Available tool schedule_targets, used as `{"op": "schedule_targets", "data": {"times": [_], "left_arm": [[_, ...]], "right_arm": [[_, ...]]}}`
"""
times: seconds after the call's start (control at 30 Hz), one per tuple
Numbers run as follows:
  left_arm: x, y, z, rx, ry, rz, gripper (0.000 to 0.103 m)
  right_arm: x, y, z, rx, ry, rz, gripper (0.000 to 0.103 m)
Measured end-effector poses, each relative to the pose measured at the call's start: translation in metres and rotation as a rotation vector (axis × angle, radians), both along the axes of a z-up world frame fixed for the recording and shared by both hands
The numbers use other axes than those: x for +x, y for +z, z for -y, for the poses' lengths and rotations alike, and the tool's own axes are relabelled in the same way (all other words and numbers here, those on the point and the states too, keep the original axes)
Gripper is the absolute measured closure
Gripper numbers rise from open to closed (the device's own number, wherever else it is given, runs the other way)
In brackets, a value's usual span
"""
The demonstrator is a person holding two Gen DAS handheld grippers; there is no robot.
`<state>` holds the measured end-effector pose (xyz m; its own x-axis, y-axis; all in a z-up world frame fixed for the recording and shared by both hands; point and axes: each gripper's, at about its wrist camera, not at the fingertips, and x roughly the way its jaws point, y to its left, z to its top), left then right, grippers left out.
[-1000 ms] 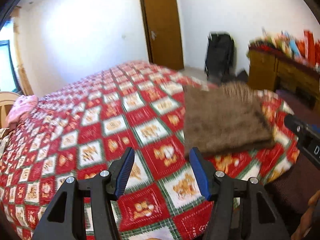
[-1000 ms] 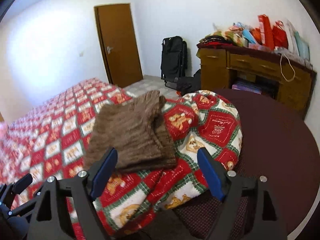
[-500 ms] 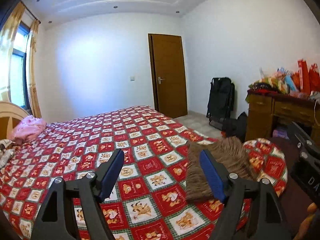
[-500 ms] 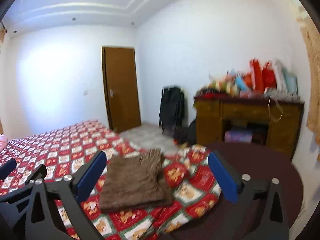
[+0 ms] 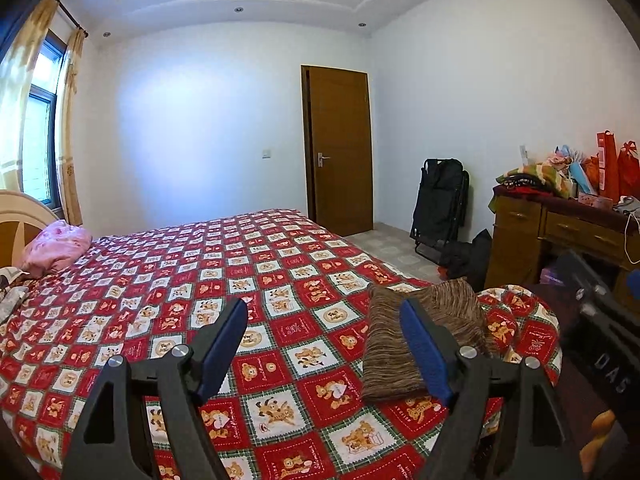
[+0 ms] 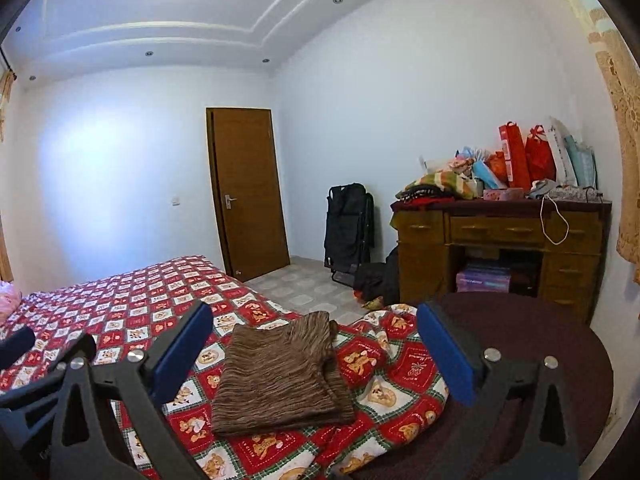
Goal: Fold small clothes
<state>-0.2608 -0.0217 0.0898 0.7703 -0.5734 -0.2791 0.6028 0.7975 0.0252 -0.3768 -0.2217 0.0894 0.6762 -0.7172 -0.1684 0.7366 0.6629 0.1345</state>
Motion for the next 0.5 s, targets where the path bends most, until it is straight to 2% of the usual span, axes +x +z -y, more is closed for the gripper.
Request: {"op": "schedule_targets", "data": {"times": [0.2,0.5], "left_arm": [[0.0014,-0.0013,0.0011,0.004,-0.002,-0.009,0.024],[0.0036,-0.0051,0.0042,0.014,-0.010,-0.021,0.024]], "right_arm": [[0.0025,0.0012,-0.0052,-0.025,0.004,-0.011,0.000],[0.0047,-0.0028,0.0002,0.007,0.008,-0.027,0.000]]}}
